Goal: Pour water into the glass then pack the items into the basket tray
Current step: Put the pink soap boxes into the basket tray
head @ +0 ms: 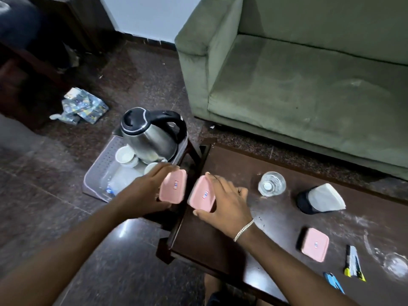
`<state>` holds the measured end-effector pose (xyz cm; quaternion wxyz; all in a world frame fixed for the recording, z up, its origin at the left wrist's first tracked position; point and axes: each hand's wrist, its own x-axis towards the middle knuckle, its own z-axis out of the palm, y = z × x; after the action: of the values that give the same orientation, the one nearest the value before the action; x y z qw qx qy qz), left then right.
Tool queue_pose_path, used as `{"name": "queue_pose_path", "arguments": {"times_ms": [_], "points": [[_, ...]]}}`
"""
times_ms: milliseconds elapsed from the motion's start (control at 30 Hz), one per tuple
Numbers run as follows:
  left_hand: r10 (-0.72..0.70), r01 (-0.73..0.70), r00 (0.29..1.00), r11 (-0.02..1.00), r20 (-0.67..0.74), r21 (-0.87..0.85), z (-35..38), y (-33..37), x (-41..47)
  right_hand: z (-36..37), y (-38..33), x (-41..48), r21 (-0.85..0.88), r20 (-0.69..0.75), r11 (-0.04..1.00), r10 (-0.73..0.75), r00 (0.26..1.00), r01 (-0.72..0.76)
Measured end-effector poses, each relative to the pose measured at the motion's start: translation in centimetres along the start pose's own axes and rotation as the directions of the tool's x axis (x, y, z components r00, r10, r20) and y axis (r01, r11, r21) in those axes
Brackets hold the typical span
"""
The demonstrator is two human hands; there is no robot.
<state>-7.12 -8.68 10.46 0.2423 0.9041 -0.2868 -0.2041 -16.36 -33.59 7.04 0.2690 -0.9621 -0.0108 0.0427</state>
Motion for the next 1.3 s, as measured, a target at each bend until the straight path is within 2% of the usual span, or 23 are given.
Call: {"name": "queue_pose_path", "arguments": {"times_ms": [100, 200, 433, 533, 700, 900, 1133, 1300], "points": [[-0.072, 0.070, 0.997, 0.996, 0.035, 0.047, -4.0, -3.8, -2.2, 1.0, -4.0, 2.1, 0.124, -0.045, 0.989, -0.071, 0.996, 0.076], [-0.147, 0.138, 0.986, 0.984, 0.079, 0.112, -6.6, -7.1, -3.6, 2.4, -7.8, 4.0, 0.122, -0.069, 0.982, -0.133, 0.989, 0.141], [-0.220, 0.180, 0.966, 0.950, 0.134, 0.256, -6.5, -13.1, -4.1, 7.9, -13.4, 7.0, 0.077, 0.071, 0.986, -0.153, 0.986, 0.147], [-0.226, 0.165, 0.962, 0.927, 0.151, 0.338, -5.5, -15.0, -3.4, 9.5, -14.0, 8.0, 0.053, 0.126, 0.990, -0.140, 0.982, 0.134], [-0.220, 0.137, 0.946, 0.936, 0.237, 0.324, -4.8, -16.3, -2.2, 11.4, -14.1, 8.7, 0.050, 0.203, 0.992, -0.123, 0.971, 0.115], [-0.228, 0.122, 0.927, 0.934, 0.297, 0.337, -4.5, -16.5, -1.4, 12.6, -14.9, 8.5, -0.086, 0.157, 0.985, -0.136, 0.978, 0.151], [-0.251, 0.129, 0.911, 0.928, 0.329, 0.351, -4.0, -17.1, -1.2, 13.3, -15.3, 7.7, -0.189, 0.099, 0.980, -0.037, 0.994, 0.056], [-0.243, 0.130, 0.916, 0.932, 0.319, 0.337, -3.3, -17.5, -1.6, 13.7, -14.8, 7.5, -0.206, 0.106, 0.976, -0.046, 0.993, 0.067]]}}
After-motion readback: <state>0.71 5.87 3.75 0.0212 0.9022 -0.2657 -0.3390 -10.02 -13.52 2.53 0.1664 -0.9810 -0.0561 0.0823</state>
